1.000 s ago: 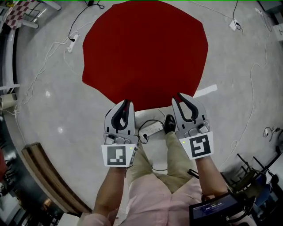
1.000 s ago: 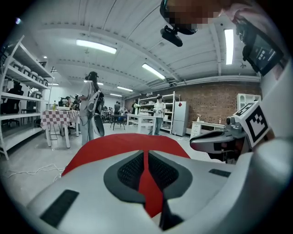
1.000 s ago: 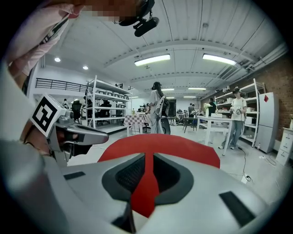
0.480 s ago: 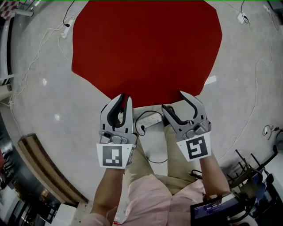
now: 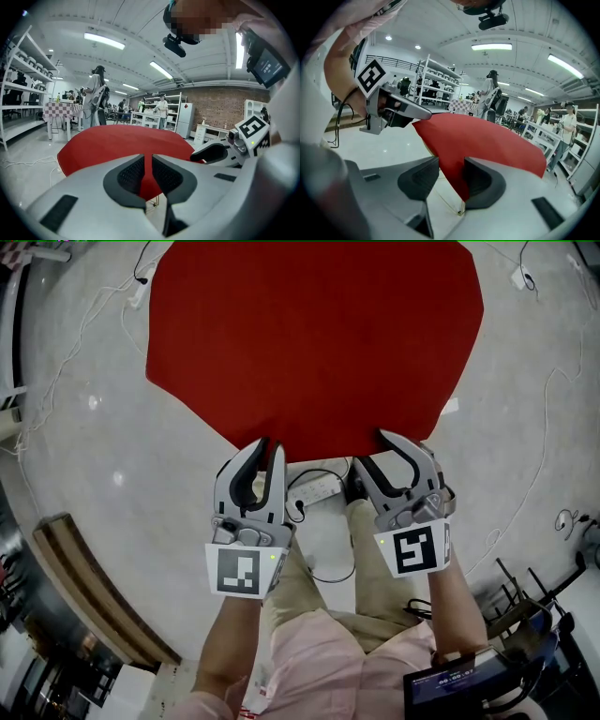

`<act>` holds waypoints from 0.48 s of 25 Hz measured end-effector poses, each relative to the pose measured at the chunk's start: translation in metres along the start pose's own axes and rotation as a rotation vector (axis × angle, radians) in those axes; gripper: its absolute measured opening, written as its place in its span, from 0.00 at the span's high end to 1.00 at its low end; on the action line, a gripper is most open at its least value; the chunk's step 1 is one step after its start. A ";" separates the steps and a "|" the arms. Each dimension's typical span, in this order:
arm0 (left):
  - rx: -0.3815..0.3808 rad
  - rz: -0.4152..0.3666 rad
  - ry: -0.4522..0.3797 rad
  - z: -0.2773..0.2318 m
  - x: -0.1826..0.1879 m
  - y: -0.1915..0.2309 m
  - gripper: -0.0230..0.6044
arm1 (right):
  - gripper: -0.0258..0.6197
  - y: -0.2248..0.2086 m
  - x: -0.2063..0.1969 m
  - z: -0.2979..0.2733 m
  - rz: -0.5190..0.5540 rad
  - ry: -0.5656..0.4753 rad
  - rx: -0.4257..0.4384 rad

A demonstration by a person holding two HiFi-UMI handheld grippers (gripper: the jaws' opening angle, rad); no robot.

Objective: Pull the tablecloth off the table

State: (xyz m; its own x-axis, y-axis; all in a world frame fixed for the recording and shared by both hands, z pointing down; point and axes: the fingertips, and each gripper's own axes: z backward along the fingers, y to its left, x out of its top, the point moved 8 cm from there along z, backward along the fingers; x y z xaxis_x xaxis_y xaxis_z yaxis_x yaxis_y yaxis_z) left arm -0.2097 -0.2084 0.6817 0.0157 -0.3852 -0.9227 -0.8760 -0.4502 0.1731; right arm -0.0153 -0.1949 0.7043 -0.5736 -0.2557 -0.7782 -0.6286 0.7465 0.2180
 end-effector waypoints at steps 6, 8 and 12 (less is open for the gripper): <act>-0.032 -0.021 -0.004 0.001 0.005 -0.013 0.92 | 0.91 -0.013 0.015 0.010 -0.072 -0.001 0.016; -0.047 -0.035 -0.005 -0.002 0.009 -0.014 0.86 | 0.91 -0.017 0.025 0.012 -0.079 -0.002 0.018; -0.095 -0.057 -0.008 -0.007 0.015 -0.020 0.54 | 0.91 -0.028 0.045 0.020 -0.109 -0.023 0.010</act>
State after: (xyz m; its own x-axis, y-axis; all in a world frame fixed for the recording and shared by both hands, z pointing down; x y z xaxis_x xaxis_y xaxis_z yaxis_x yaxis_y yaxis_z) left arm -0.1887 -0.2113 0.6668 0.0599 -0.3510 -0.9345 -0.8241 -0.5457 0.1521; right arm -0.0133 -0.2151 0.6511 -0.4897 -0.3218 -0.8103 -0.6815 0.7209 0.1256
